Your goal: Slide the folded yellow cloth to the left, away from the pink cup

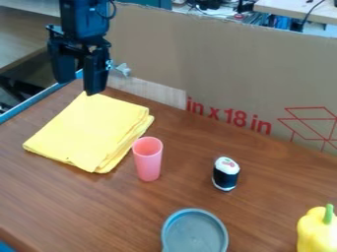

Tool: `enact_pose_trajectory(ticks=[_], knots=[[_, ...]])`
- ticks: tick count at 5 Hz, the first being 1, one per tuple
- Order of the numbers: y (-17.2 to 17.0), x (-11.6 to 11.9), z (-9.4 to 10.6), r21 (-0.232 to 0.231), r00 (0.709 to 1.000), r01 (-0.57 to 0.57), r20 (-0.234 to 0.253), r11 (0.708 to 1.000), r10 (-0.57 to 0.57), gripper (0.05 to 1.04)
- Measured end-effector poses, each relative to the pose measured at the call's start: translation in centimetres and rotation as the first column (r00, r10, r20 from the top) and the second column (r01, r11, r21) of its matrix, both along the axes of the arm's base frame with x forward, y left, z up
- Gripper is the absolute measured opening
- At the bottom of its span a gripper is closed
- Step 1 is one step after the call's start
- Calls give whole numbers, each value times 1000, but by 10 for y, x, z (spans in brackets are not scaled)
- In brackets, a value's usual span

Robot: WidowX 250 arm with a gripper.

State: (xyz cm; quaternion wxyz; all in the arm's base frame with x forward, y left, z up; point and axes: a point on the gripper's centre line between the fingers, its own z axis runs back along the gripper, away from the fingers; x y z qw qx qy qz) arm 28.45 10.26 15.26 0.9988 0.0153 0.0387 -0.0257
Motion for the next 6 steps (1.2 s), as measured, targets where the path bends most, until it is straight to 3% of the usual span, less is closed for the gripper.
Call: enact_pose_trajectory(ticks=[1, 2, 3, 5, 6], knots=[[-1, 0, -10, -13, 1000, 1, -30, 1000, -1, 1001], [-1, 21, -15, -49, 1000, 20, 11, 999, -20, 1001], [3, 43, -24, -57, 998, 16, 61, 998, -12, 1001], [31, 76, -78, -24, 993, -93, 70, 995, 94, 1001], [41, 84, -89, -20, 990, -119, 80, 993, 120, 1001]])
